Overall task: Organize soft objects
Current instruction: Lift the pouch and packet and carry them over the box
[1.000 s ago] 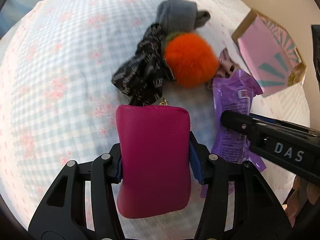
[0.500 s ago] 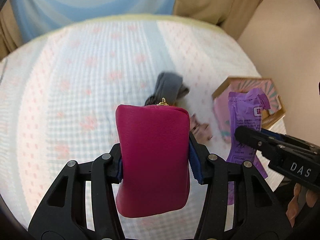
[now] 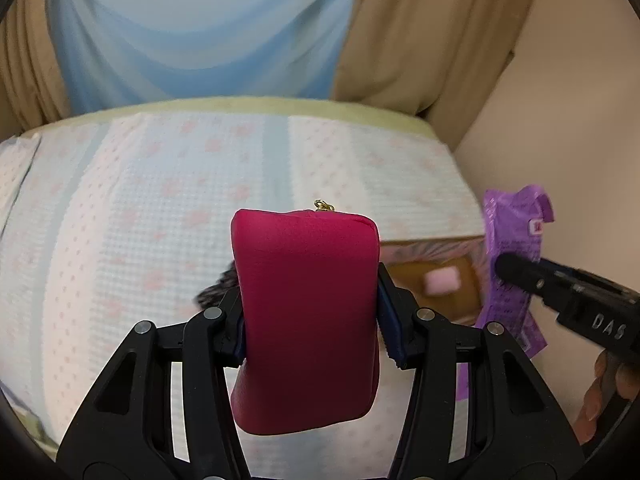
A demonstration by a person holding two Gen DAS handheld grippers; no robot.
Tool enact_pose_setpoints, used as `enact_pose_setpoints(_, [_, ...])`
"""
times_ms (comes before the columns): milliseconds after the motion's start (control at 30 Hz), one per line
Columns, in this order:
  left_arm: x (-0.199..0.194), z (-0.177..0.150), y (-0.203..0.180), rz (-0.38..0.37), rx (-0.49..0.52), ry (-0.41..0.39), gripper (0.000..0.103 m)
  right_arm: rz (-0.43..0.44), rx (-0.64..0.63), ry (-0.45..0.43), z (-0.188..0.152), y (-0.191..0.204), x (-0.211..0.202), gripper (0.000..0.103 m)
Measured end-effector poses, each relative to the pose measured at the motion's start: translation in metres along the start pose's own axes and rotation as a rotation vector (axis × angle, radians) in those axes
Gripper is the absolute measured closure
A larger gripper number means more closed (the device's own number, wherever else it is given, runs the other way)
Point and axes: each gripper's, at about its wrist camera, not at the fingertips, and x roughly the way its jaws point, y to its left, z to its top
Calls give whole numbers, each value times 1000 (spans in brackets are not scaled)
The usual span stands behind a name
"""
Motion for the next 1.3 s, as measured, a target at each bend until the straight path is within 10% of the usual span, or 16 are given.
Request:
enact_pose_setpoints(533, [72,17,-179,-96,86,82,56,-92,73,68,25,-172,-13,69])
enact_pose_setpoints(1300, [268,-18,-211,-46,311,403,56,-111,416,311,8,-282,158,69])
